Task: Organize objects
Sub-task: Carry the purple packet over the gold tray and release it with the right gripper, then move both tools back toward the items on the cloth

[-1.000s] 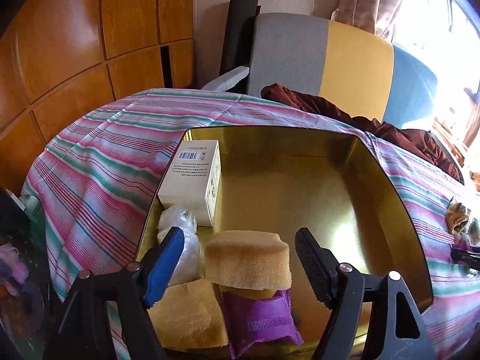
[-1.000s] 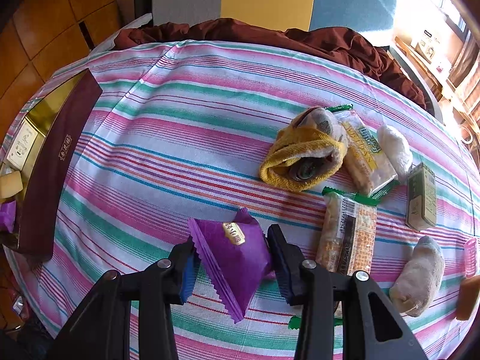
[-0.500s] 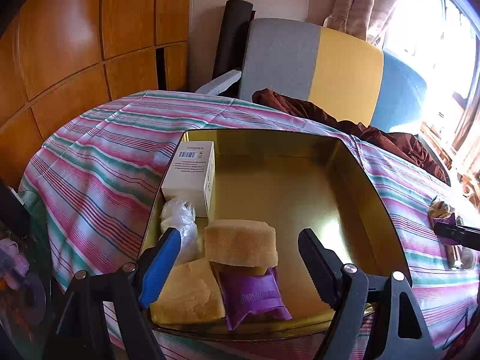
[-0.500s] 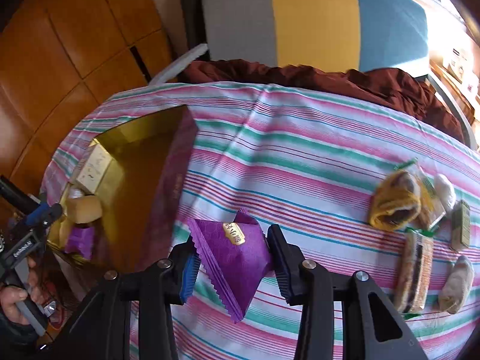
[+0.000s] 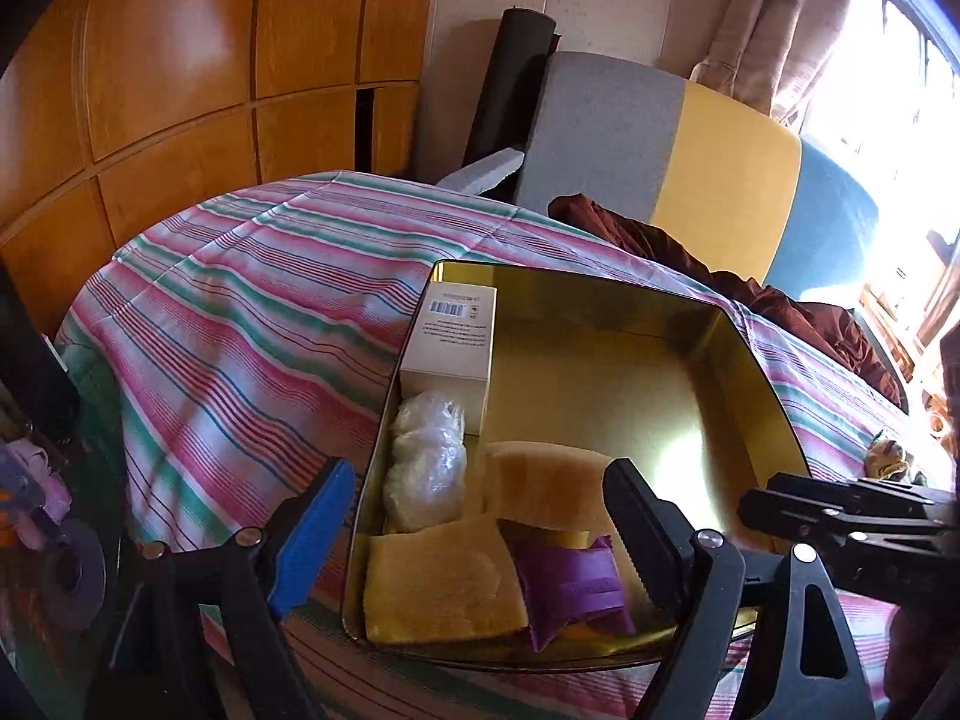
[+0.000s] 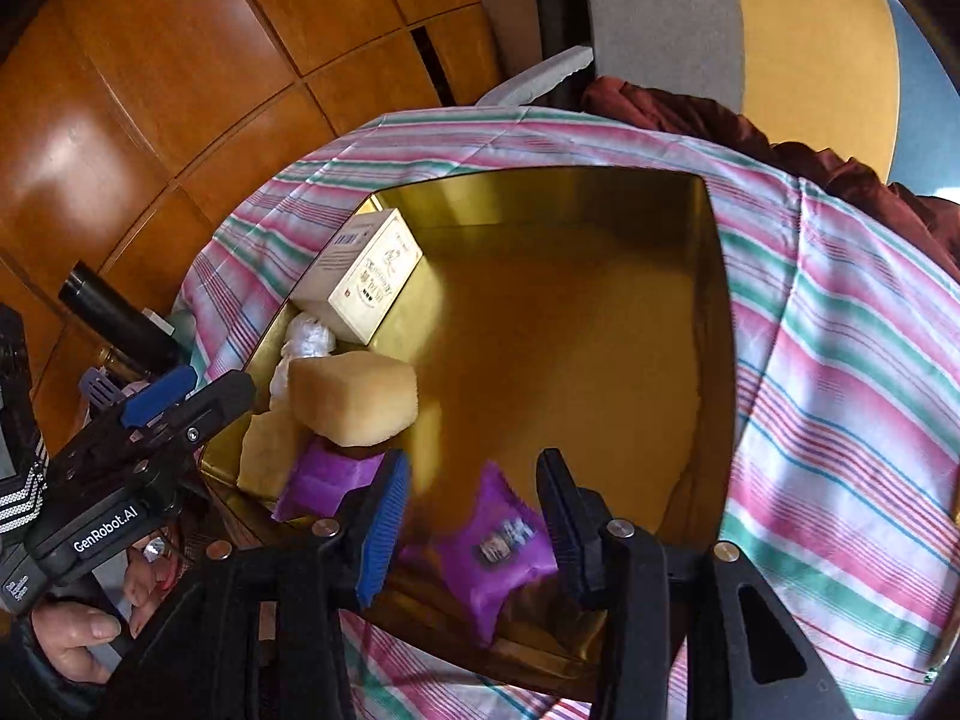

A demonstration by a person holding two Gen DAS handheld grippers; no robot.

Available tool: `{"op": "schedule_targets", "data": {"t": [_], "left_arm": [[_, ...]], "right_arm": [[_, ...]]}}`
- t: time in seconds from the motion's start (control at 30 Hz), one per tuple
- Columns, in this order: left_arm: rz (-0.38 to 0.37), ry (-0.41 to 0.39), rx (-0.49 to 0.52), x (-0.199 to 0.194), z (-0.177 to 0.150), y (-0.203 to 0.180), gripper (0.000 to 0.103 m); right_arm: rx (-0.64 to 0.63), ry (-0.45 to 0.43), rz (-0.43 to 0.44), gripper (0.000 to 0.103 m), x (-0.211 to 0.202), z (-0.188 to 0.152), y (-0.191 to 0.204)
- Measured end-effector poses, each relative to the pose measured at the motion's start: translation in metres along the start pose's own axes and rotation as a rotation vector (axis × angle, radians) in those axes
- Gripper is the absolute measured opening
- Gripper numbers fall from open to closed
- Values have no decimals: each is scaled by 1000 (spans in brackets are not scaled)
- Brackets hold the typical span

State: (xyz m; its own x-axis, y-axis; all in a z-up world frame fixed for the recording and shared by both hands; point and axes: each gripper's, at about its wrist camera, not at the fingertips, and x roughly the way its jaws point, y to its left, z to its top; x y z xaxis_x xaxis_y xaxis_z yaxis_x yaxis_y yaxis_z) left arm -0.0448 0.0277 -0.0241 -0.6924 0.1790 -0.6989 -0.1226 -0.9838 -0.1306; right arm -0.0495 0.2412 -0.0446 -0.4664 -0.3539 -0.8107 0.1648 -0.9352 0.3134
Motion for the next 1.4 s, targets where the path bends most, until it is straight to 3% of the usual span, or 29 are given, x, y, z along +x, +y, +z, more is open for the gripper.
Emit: {"op": "schedule_targets", "data": {"t": [0.1, 0.17, 0.2, 0.37, 0.67, 0.9, 1.23, 1.4], "left_arm": [[9, 6, -18, 2, -2, 7, 86], [14, 7, -26, 2, -2, 11, 86], [16, 7, -28, 3, -3, 12, 86], [27, 2, -14, 2, -2, 10, 86], [33, -30, 36, -9, 1, -4, 89], [-3, -40, 66, -16, 1, -19, 92], [-33, -46, 122, -22, -2, -40, 92], [-57, -46, 157, -23, -2, -52, 92]], "right_arm": [[0, 26, 23, 54, 10, -6, 5], [0, 37, 30, 67, 14, -10, 7], [0, 40, 30, 81, 15, -12, 7], [-21, -3, -7, 101, 3, -18, 12], [-99, -191, -185, 101, -51, -20, 17], [-61, -319, -371, 98, -95, -28, -9], [129, -245, -506, 88, -120, -46, -97], [270, -236, -499, 103, -152, -66, -153]]}}
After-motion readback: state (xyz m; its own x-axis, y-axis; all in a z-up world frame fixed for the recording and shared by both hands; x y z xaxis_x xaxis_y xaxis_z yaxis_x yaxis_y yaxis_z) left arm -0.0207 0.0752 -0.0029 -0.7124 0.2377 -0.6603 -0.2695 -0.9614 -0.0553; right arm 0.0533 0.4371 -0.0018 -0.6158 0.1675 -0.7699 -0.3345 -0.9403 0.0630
